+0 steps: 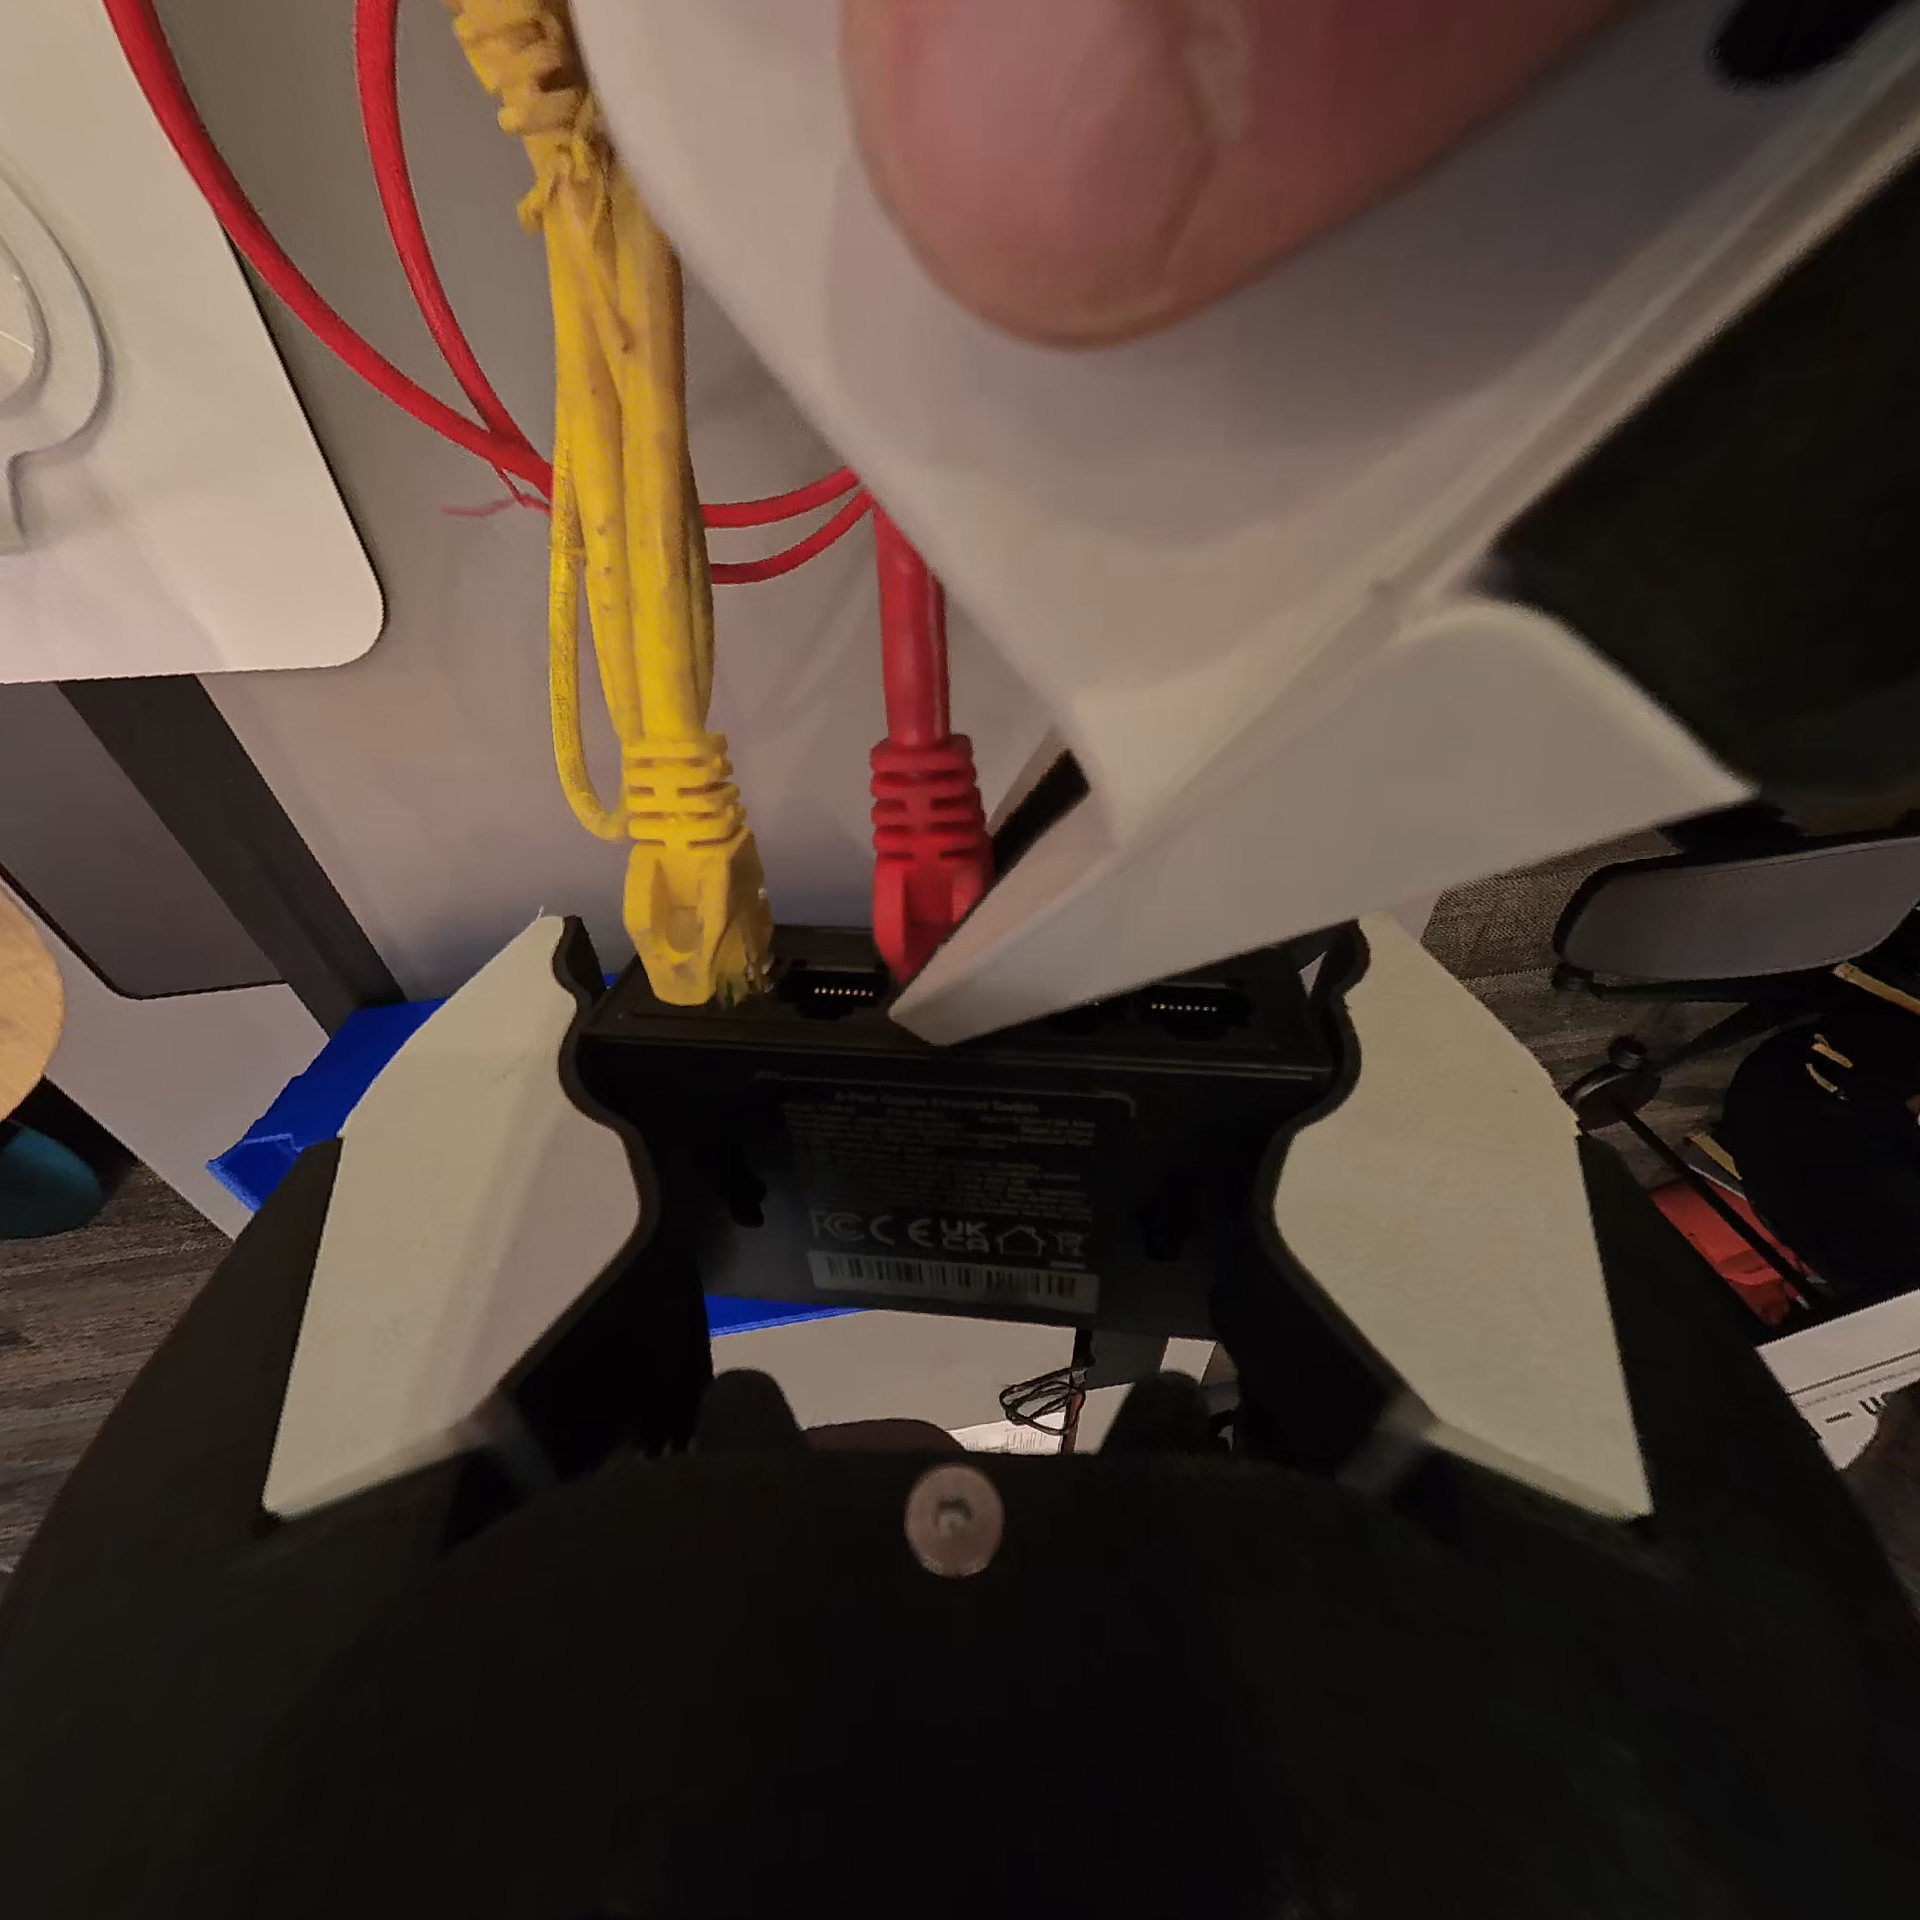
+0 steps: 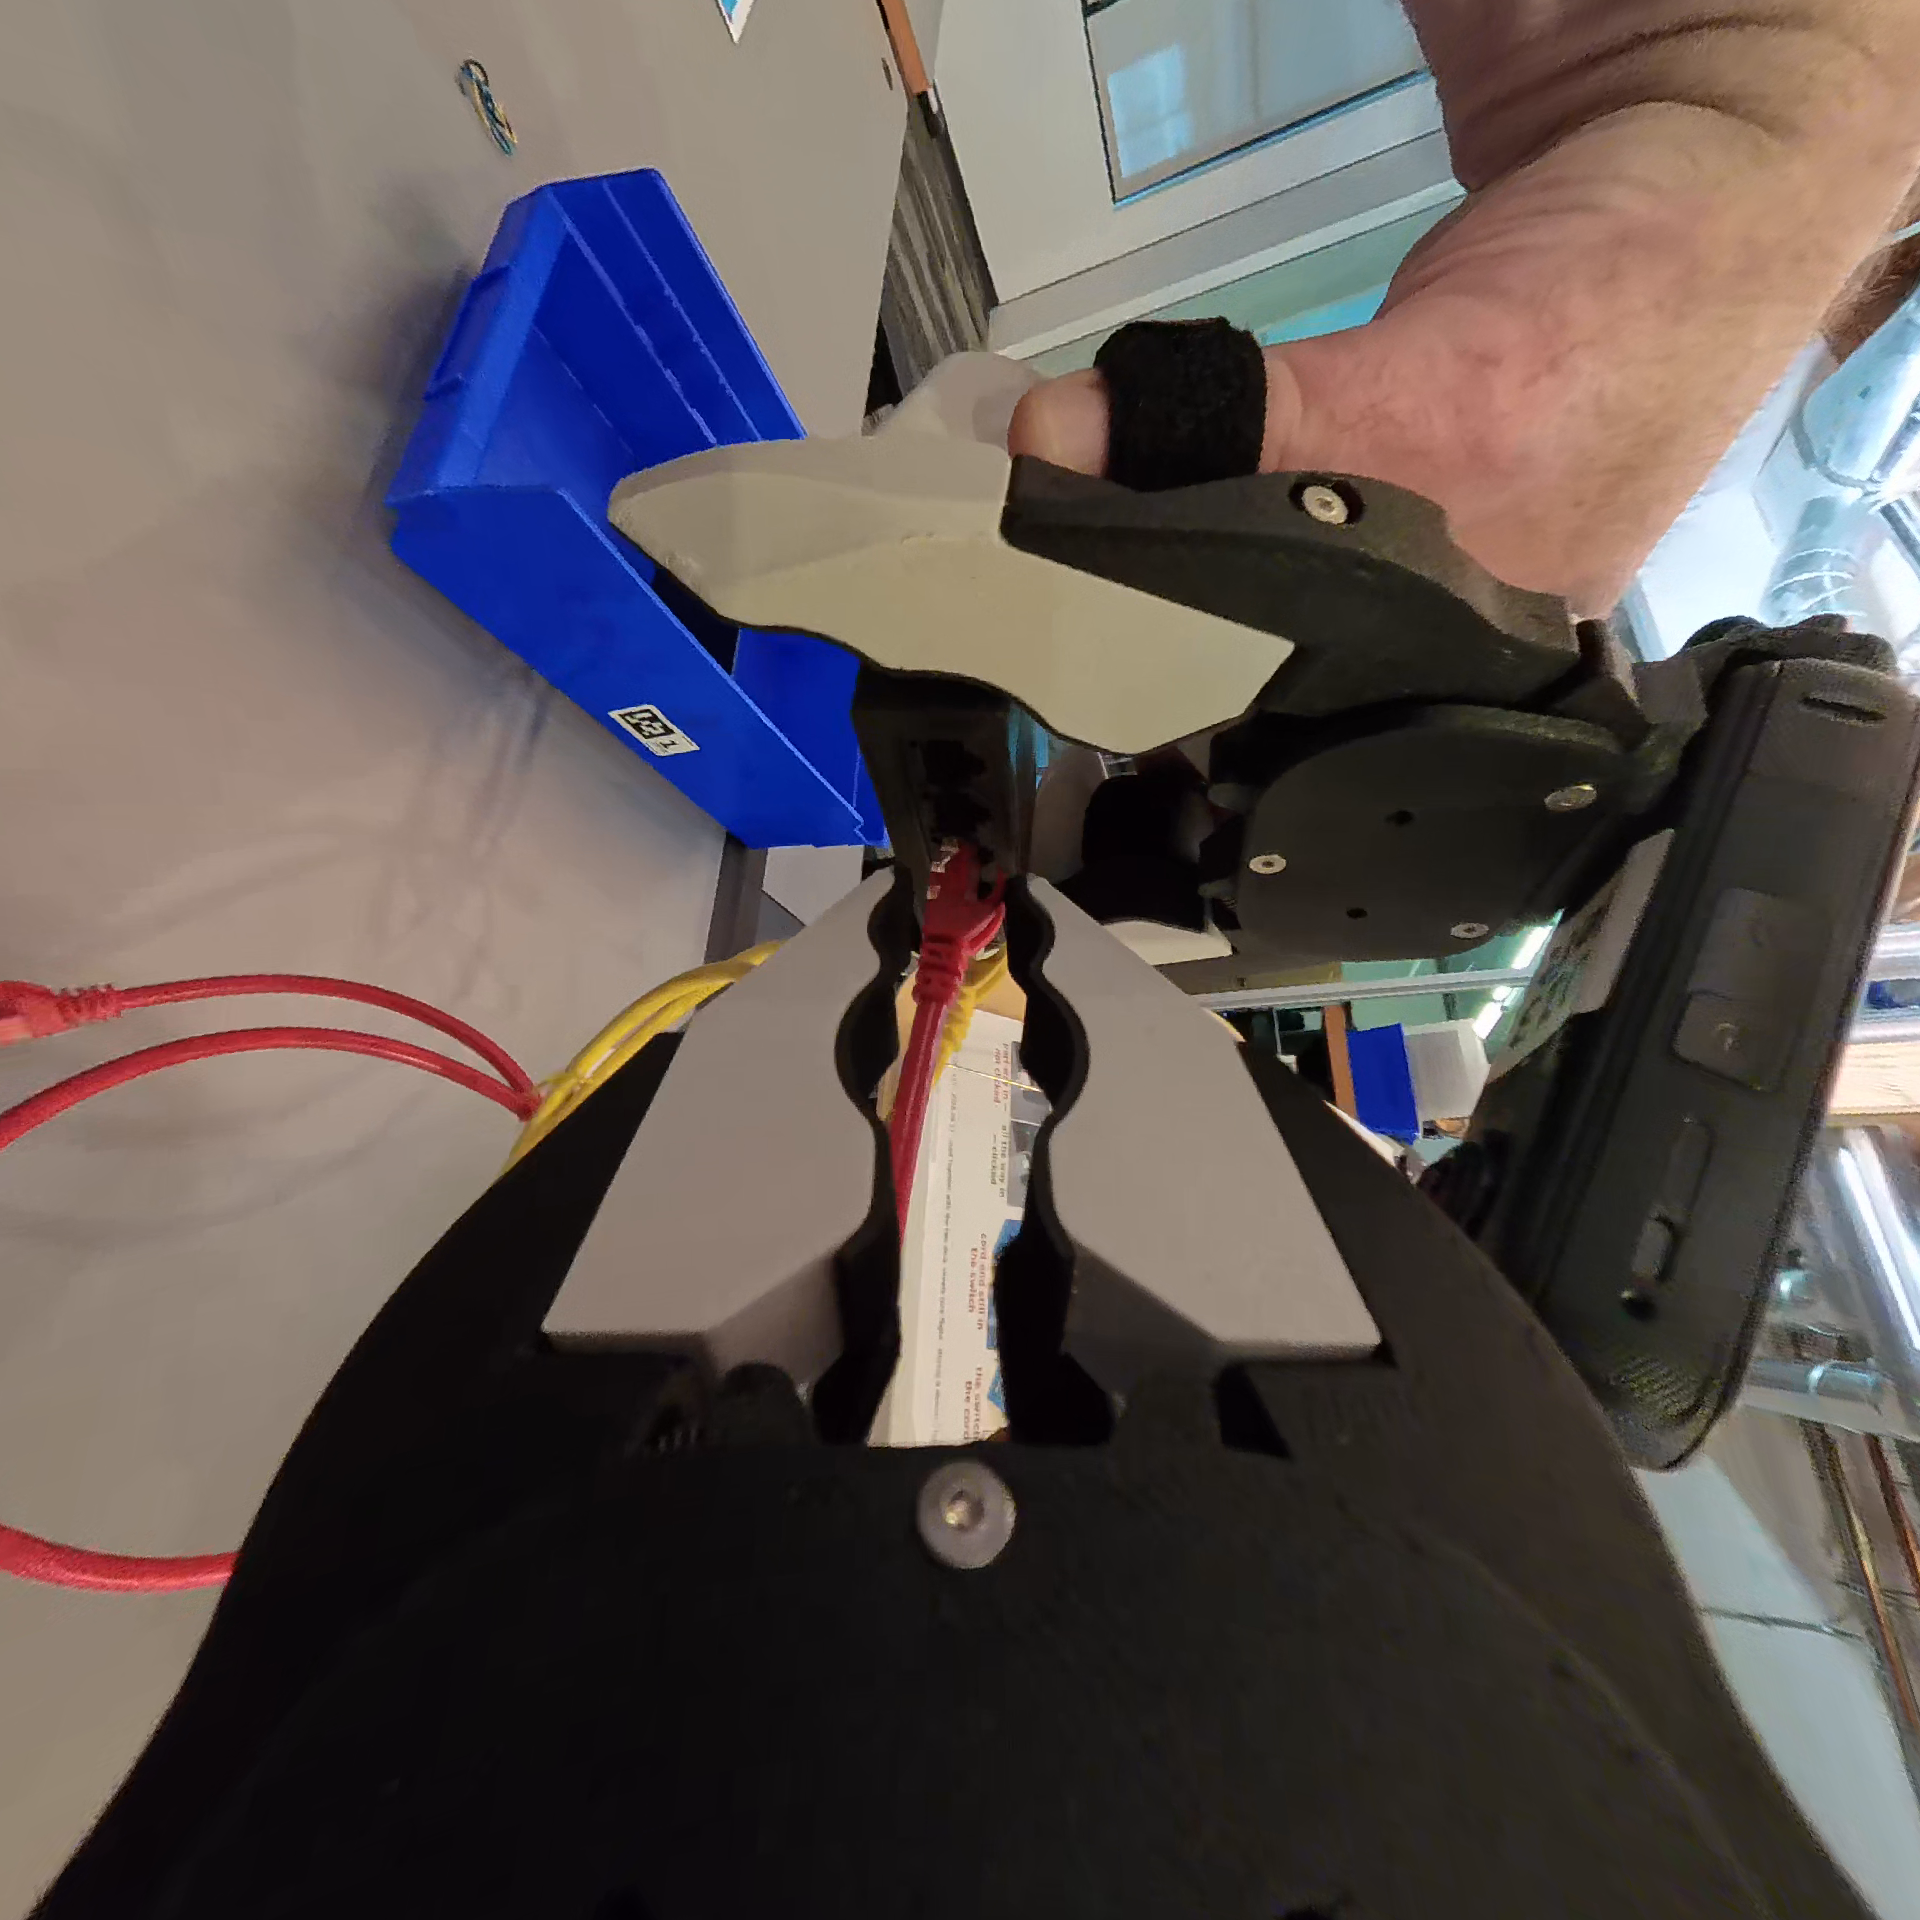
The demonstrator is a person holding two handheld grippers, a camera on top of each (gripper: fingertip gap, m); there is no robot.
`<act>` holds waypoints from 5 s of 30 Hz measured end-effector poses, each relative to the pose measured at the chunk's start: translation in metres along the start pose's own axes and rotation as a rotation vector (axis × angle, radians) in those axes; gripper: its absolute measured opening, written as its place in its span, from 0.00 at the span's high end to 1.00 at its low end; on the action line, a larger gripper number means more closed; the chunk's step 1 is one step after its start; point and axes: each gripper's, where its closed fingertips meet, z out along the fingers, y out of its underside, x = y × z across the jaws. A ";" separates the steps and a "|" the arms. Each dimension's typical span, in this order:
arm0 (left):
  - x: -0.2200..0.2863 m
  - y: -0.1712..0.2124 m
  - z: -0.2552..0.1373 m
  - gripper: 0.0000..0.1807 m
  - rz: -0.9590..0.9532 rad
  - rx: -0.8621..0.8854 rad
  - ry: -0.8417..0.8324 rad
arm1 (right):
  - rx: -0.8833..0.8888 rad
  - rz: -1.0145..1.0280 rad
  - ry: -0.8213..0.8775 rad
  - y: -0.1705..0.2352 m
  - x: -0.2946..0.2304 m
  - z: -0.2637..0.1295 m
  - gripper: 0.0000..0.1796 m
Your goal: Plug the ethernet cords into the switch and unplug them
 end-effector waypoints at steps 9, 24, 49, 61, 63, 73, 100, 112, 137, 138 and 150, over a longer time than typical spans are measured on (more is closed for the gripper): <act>-0.001 -0.005 0.001 0.30 -0.001 -0.019 0.011 | 0.035 0.040 -0.038 0.004 0.000 -0.005 0.92; -0.003 -0.007 0.005 0.30 0.018 -0.025 0.014 | -0.014 -0.010 -0.060 0.007 -0.007 -0.005 0.94; -0.021 0.015 0.022 0.30 -0.075 0.146 -0.035 | -0.069 0.031 -0.022 0.020 0.013 -0.032 0.95; -0.036 -0.030 0.062 0.30 0.015 0.333 -0.048 | -0.003 0.104 -0.055 0.037 0.019 -0.056 0.94; -0.041 -0.025 0.067 0.30 0.004 0.328 -0.053 | -0.002 0.111 -0.064 0.040 0.018 -0.057 0.94; -0.048 -0.002 0.095 0.30 -0.030 0.341 -0.015 | -0.032 0.123 -0.108 0.054 0.029 -0.067 0.94; -0.061 -0.065 0.118 0.30 0.004 0.500 -0.127 | -0.606 0.176 0.117 0.199 0.145 -0.273 0.95; -0.069 -0.071 0.144 0.30 0.008 0.543 -0.096 | -0.718 0.278 0.208 0.258 0.130 -0.342 0.95; -0.068 -0.072 0.149 0.30 0.002 0.525 -0.090 | -0.299 0.624 0.464 0.196 0.257 -0.380 0.95; -0.068 -0.072 0.149 0.30 0.004 0.525 -0.088 | -0.278 0.642 0.465 0.192 0.262 -0.376 0.95; -0.068 -0.068 0.145 0.30 0.005 0.543 -0.094 | -0.407 0.619 0.481 0.220 0.260 -0.406 0.94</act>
